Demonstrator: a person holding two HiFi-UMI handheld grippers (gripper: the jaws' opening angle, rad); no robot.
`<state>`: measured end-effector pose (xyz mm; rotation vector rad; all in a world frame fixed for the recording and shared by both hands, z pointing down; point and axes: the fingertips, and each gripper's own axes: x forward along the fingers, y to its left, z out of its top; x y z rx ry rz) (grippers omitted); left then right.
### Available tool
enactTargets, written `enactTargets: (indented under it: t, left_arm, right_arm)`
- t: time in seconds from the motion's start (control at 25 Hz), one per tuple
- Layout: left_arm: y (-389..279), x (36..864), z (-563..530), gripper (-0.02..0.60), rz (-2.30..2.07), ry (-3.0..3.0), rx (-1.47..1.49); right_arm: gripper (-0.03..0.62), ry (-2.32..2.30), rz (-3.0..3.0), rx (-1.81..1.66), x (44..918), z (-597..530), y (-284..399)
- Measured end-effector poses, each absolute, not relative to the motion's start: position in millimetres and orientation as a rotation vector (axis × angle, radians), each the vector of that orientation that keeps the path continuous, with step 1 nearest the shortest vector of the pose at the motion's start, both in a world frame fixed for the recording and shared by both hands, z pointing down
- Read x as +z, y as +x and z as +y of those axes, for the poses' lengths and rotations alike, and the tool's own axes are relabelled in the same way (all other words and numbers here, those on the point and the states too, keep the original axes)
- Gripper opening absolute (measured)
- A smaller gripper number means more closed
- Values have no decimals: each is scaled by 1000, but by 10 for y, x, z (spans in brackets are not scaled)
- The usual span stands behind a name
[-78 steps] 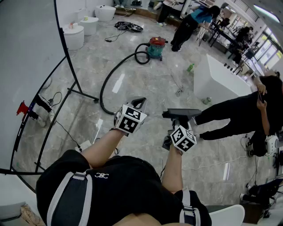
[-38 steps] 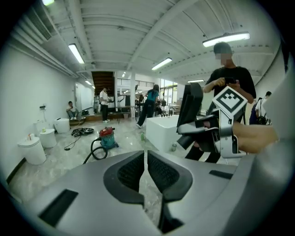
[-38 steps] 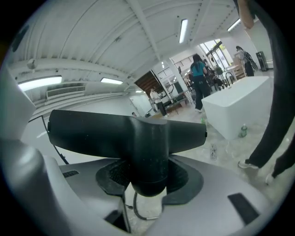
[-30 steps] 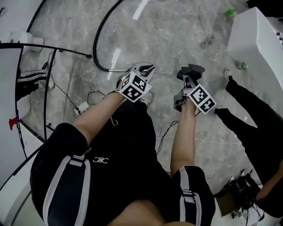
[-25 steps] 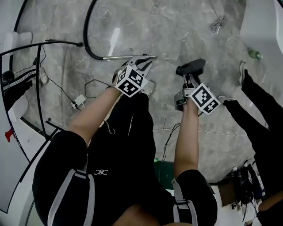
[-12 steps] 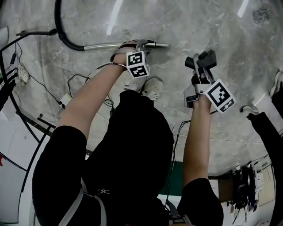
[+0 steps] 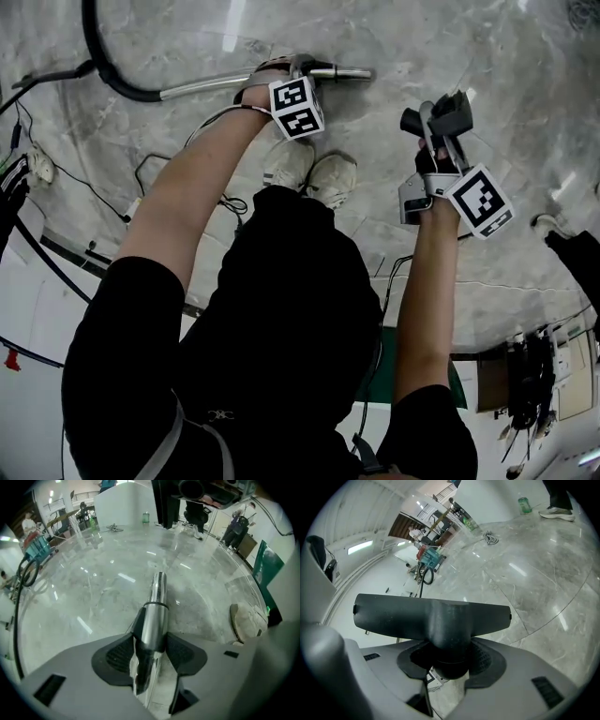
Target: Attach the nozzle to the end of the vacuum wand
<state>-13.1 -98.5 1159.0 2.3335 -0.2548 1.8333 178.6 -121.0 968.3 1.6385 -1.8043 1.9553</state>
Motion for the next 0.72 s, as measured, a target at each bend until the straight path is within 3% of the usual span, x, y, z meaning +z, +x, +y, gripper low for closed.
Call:
enactTargets:
  t: [0.16, 0.48, 0.72]
  left_arm:
    - [-100, 11188, -986, 213, -282, 2311, 1764]
    - [-104, 9568, -999, 210, -327, 2513, 1499]
    - [-201, 9153, -1186, 209, -385, 2533, 1432]
  right_arm:
    - [184, 1676, -1802, 1982, 9419, -1220, 1741]
    - [184, 1689, -1956, 1961, 8705, -1490, 1477]
    - [184, 1502, -2050, 1859, 8378, -1590, 1194]
